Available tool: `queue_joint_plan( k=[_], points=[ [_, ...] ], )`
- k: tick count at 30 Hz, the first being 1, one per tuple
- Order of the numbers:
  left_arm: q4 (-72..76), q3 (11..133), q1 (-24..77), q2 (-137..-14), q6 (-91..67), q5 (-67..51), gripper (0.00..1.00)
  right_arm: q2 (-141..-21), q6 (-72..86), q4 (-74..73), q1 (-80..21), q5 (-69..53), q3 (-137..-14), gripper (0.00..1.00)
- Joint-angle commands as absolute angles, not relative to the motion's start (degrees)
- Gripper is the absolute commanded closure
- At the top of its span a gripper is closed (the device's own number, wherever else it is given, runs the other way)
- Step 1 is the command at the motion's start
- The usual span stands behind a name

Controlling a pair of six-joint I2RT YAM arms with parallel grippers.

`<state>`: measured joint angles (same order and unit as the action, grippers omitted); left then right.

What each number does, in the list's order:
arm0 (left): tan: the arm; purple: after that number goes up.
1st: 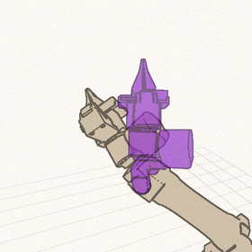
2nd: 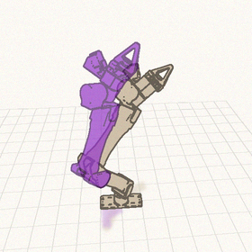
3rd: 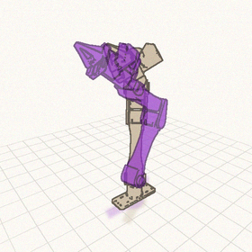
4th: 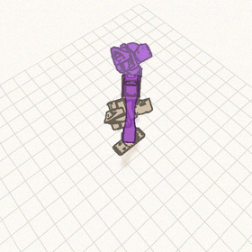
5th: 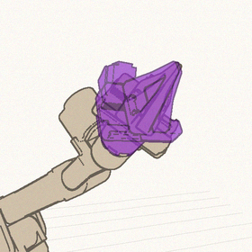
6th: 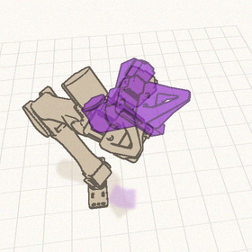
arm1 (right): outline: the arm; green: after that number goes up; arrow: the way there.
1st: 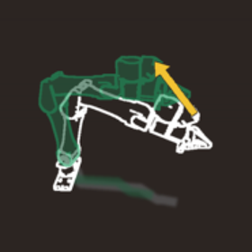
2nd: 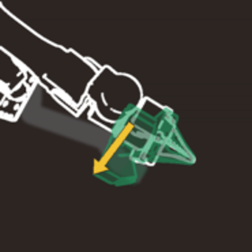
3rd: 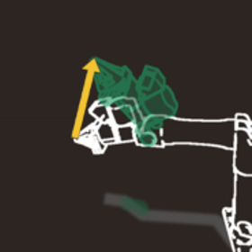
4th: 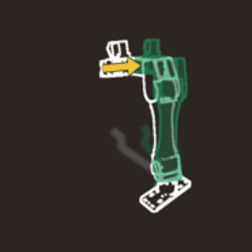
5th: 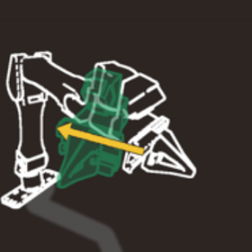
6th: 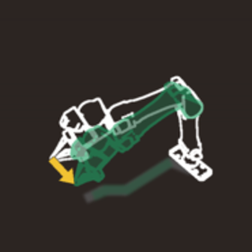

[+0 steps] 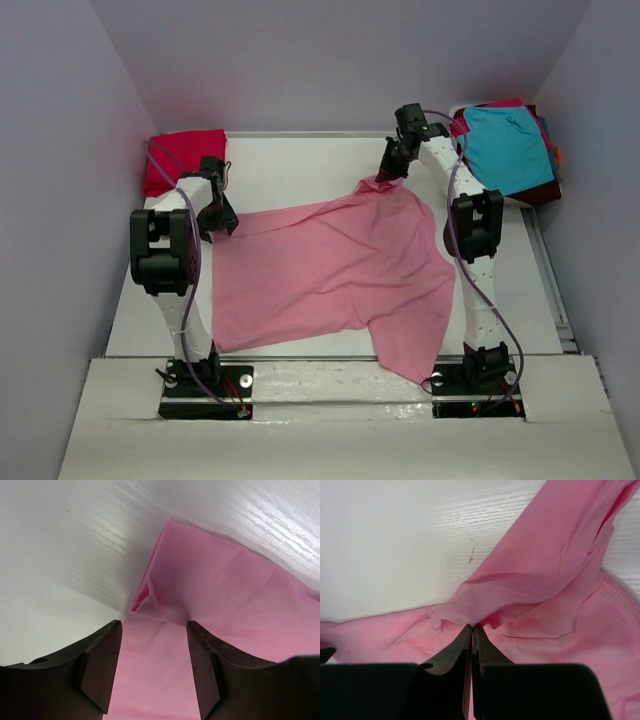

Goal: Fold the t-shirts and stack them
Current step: Flatten the tshirt out

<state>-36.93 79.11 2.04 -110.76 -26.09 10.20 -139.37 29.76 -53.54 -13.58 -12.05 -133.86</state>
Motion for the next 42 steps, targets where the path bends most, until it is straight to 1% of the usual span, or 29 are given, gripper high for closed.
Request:
queue_joint_plan(
  k=[1,7,11,12,14,15,17,25,27,29,31,32,33,34,35,36,42],
  points=[
    [-35.16,79.28,1.41,-111.18,-25.23,8.79,0.35,-136.76,28.83,-53.00,-13.97,-13.09,-133.68,0.93],
    [-34.37,80.42,1.41,-113.20,-24.70,8.00,0.35,-136.58,28.74,-52.91,-13.45,-13.10,-133.16,0.93],
    [-34.10,81.56,1.41,-113.82,-24.70,7.56,0.38,-136.14,28.57,-52.65,-13.45,-13.01,-132.28,0.93],
    [-34.10,81.82,1.41,-113.91,-24.61,7.65,0.44,-136.23,28.56,-52.65,-13.45,-13.01,-132.10,0.93],
    [-34.19,82.35,1.41,-113.82,-24.70,7.82,0.50,-136.14,28.56,-52.65,-13.45,-13.01,-132.01,0.93],
    [-34.28,82.61,1.41,-113.82,-24.70,8.00,0.56,-136.14,28.56,-52.65,-13.45,-13.01,-131.92,0.93],
    [-34.63,83.14,1.41,-113.73,-24.78,8.17,0.61,-136.06,28.56,-52.56,-13.45,-13.09,-131.84,0.93],
    [-35.33,83.67,1.41,-112.24,-25.05,10.63,0.62,-136.06,28.56,-52.65,-13.45,-13.01,-131.75,0.93],
    [-35.42,83.76,1.41,-111.45,-25.05,11.77,0.67,-136.05,28.48,-52.65,-13.45,-13.01,-131.83,0.93],
    [-35.68,84.02,1.41,-111.18,-25.05,12.13,0.70,-135.97,28.48,-52.73,-13.45,-12.92,-131.75,0.93],
    [-36.03,84.90,1.41,-111.01,-25.14,13.00,0.79,-135.70,28.48,-52.73,-13.45,-12.83,-131.57,0.93],
    [-36.21,85.25,1.41,-110.92,-25.05,13.01,0.79,-135.70,28.39,-52.73,-13.45,-12.83,-131.57,0.93],
    [-36.38,85.43,1.41,-110.92,-25.05,13.27,0.84,-135.62,28.39,-52.82,-13.45,-12.83,-131.49,0.93],
    [-36.65,85.78,1.41,-110.92,-25.05,13.36,0.86,-135.70,28.39,-52.91,-13.45,-12.83,-131.48,0.93],
    [-36.82,86.39,1.41,-110.92,-24.96,13.53,0.92,-135.62,28.39,-52.91,-13.45,-12.75,-131.48,0.93],
    [-37.00,86.57,1.41,-110.83,-24.96,13.54,0.94,-135.62,28.39,-52.91,-13.45,-12.74,-131.48,0.93],
    [-37.62,87.98,1.41,-111.09,-24.35,13.71,0.94,-135.09,28.30,-53.00,-13.45,-12.48,-131.92,0.93]
  ],
)
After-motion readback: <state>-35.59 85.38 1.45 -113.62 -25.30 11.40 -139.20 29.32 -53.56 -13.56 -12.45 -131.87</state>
